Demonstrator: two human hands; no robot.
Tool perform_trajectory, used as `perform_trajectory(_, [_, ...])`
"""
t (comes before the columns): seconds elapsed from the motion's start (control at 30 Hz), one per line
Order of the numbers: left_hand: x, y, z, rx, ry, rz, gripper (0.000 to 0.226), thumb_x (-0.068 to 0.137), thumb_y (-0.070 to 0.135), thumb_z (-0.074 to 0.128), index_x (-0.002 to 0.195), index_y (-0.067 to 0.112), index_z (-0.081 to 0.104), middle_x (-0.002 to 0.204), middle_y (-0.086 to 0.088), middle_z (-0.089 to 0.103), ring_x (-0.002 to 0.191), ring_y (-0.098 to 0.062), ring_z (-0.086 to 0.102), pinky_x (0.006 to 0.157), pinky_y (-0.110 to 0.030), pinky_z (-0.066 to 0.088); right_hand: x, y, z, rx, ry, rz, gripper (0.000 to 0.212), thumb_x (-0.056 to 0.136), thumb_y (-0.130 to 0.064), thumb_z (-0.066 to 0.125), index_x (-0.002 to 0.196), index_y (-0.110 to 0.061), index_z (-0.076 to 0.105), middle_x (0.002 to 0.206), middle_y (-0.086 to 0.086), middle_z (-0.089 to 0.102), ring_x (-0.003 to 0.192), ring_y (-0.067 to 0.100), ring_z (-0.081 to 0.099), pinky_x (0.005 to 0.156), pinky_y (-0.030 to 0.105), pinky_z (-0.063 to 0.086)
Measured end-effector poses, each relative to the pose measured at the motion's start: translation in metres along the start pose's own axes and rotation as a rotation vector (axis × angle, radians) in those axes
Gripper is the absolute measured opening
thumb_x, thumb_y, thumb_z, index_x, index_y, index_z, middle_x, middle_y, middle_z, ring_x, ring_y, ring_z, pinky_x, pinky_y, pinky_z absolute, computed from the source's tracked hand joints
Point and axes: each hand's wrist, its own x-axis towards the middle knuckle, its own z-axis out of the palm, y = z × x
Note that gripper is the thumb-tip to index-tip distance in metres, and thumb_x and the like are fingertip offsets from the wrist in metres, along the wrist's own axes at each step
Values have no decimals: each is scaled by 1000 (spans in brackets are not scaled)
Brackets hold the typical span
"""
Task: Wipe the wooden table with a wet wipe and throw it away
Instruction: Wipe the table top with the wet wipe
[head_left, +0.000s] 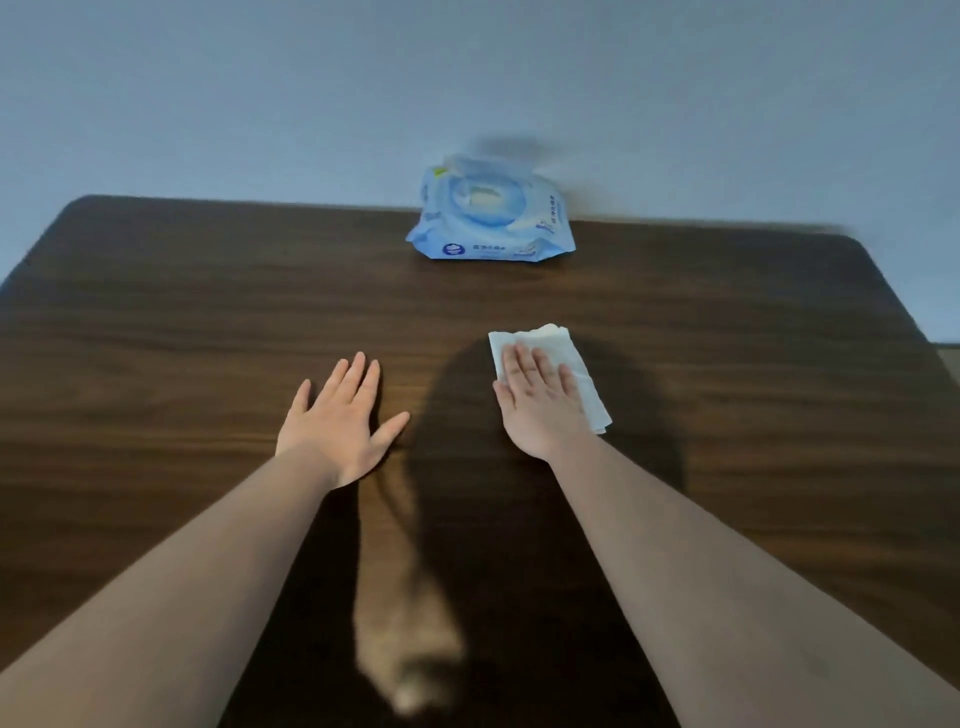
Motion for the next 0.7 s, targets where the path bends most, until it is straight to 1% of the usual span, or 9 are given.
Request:
perform_trajectory(0.13, [-37,-80,5,-13,3,-141,81,88,70,12,151,22,-9,159,3,-15,145,-12,-13,118,-43,-1,15,-91,19,-47,-36,-156,55,101,-40,8,150,-22,-10,160,-5,-14,147,15,-13,117,40,-9])
perform_trajectory(0.23, [-69,-141,10,-11,-29,-270,89,84,75,12,150,20,-12,159,1,-17,145,-14,-16,118,-43,-1,24,-152,34,-80,-58,-255,55,101,-40,8,150,-22,-9,160,-5,-13,146,15,-13,117,40,-9])
perform_trajectory(0.37, [-105,-213,18,-59,-92,-421,106,70,85,7,149,18,-15,158,-1,-19,145,-16,-17,118,-45,-1,34,-221,53,-121,-65,-346,55,101,-40,9,150,-23,-8,160,-5,-11,147,15,-12,118,39,-8])
perform_trajectory(0.43, [-115,-230,26,-103,-66,-422,108,67,87,6,149,20,-15,158,2,-20,144,-14,-17,117,-47,-2,39,-253,60,-136,-63,-388,55,101,-39,10,150,-22,-7,161,-5,-9,147,15,-10,118,39,-7])
perform_trajectory(0.53, [-116,-233,35,-149,16,-414,108,68,89,8,150,22,-13,159,5,-18,144,-13,-18,116,-48,-7,48,-293,68,-164,-71,-449,55,101,-39,10,151,-22,-6,161,-5,-9,147,16,-10,117,39,-7])
perform_trajectory(0.6, [-112,-235,39,-145,47,-424,107,68,88,11,150,23,-11,159,5,-16,144,-14,-17,115,-48,-8,55,-315,71,-182,-94,-471,55,101,-40,9,150,-23,-7,160,-5,-11,147,15,-11,117,39,-8])
perform_trajectory(0.7, [-112,-240,44,-121,55,-412,103,71,87,9,149,23,-14,158,5,-19,144,-14,-19,115,-49,-9,64,-346,76,-206,-98,-504,55,101,-40,9,150,-24,-7,160,-6,-12,147,14,-12,117,39,-9])
